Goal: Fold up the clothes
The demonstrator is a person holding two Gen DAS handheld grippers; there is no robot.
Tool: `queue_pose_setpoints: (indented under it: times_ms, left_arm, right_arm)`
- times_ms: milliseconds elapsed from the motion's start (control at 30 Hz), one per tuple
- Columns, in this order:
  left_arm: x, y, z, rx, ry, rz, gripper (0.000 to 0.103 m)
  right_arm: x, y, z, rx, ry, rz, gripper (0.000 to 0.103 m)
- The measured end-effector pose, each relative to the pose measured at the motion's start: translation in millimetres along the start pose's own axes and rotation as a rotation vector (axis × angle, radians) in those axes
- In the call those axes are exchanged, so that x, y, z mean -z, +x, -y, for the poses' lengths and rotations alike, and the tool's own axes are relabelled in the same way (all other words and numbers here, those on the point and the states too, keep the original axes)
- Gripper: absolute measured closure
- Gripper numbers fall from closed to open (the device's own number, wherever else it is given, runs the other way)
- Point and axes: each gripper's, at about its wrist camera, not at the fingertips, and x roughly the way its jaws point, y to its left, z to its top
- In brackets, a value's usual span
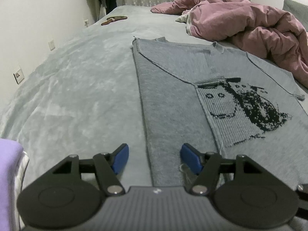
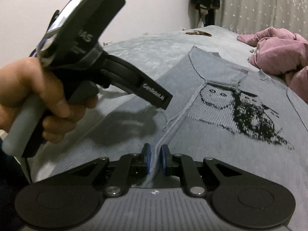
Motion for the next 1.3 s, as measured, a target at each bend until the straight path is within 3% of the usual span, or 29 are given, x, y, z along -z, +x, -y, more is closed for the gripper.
queue_pose_setpoints:
  times_ms: [467, 833, 1100, 1300]
  left_arm:
    - [5.9, -2.0, 12.5, -0.065, 0.023, 0.018, 0.036]
    - [3.1, -2.9, 17.8, -0.086, 0.012, 0.015, 0.034]
    - [2.2, -13.6, 33.5, -0.062, 0.027, 0.041, 0.032]
    - [6.8, -20.6, 59.4, -0.041, 0.08, 0.055, 0.032]
  right_arm:
    - [18.5, -22.3, -8.3, -0.015, 0.026, 0.008, 0.09]
    - [17.6, -31.0, 16.9, -0.011, 0.104, 0.025, 0.083]
    - [31.8, -59.9, 57.2, 0.059, 0.236, 0.035, 0.081]
    - [53.0, -90.2, 90.9, 0.162, 0.333, 0.046, 0.081]
